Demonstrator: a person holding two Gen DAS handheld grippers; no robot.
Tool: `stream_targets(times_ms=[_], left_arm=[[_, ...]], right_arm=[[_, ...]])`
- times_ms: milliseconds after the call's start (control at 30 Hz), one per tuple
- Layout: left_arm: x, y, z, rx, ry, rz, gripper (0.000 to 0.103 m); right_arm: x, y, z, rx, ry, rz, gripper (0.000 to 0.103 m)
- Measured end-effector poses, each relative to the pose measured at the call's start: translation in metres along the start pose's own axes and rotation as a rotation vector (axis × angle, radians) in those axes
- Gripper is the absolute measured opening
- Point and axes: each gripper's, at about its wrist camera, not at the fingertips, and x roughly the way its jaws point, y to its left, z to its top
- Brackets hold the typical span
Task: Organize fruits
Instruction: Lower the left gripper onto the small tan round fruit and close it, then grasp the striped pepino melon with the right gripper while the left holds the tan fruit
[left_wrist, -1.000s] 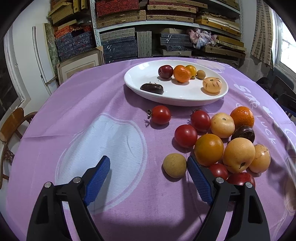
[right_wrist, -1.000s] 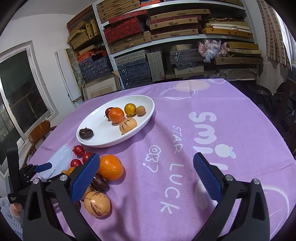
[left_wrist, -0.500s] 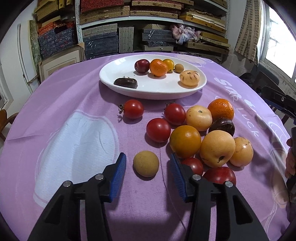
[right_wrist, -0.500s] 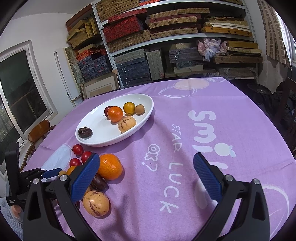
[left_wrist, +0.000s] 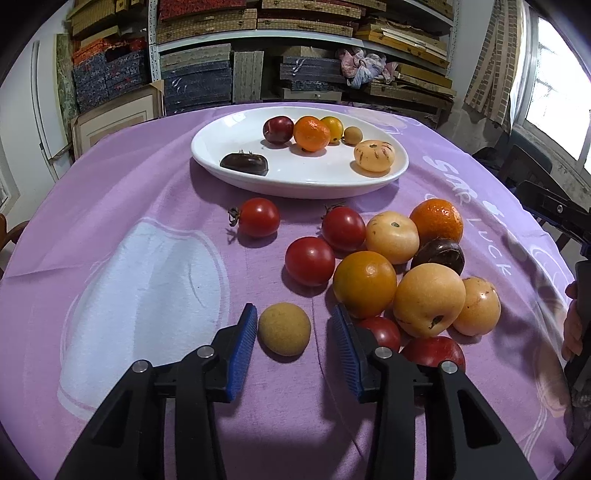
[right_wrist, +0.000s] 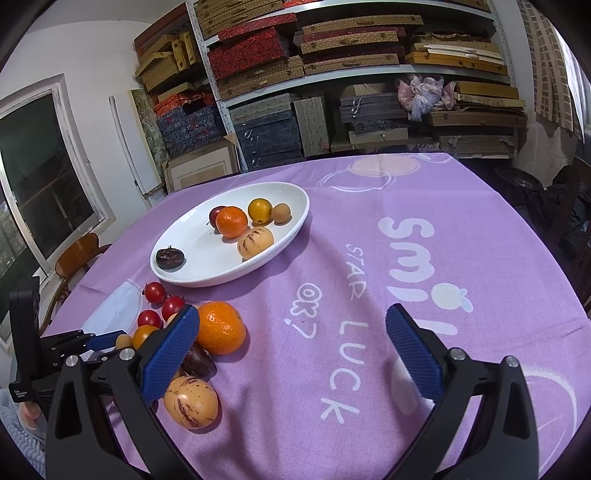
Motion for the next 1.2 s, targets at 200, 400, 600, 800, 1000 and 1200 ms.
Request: stream_targets(times_ms=[200, 400, 600, 800, 1000, 1200], left_arm=[[0.000, -0.003, 0.000, -0.002, 0.002, -0.003, 0.037], [-0.005, -0.004, -0.005, 0.023, -0.006, 0.051, 0.036], [-0.009, 0.017, -0.004, -0.038, -0.016, 0.092, 0.036], [-0.007, 0.024, -0.005, -0.049, 0.001, 0.096, 0.035], [-0.006, 0.026, -0.007, -0.051, 0.017, 0.084, 0.035], [-0.005, 0.028, -0.005, -0.066, 0.012, 0.063, 0.035]], right_arm=[[0.001, 0.001, 0.000, -0.006, 0.002, 0.003, 0.099], [0.000, 0.007, 0.000, -0.036, 0.020, 0.042, 0.099], [-0.013, 0.046, -0.008, -0.302, 0.077, 0.111, 0.099], [-0.014, 0.081, -0.041, -0.575, 0.140, 0.132, 0.099], [0.000, 0.090, -0.055, -0.595, 0.185, 0.155, 0.099], [0.010, 0.092, -0.059, -0.598, 0.213, 0.153, 0.098]])
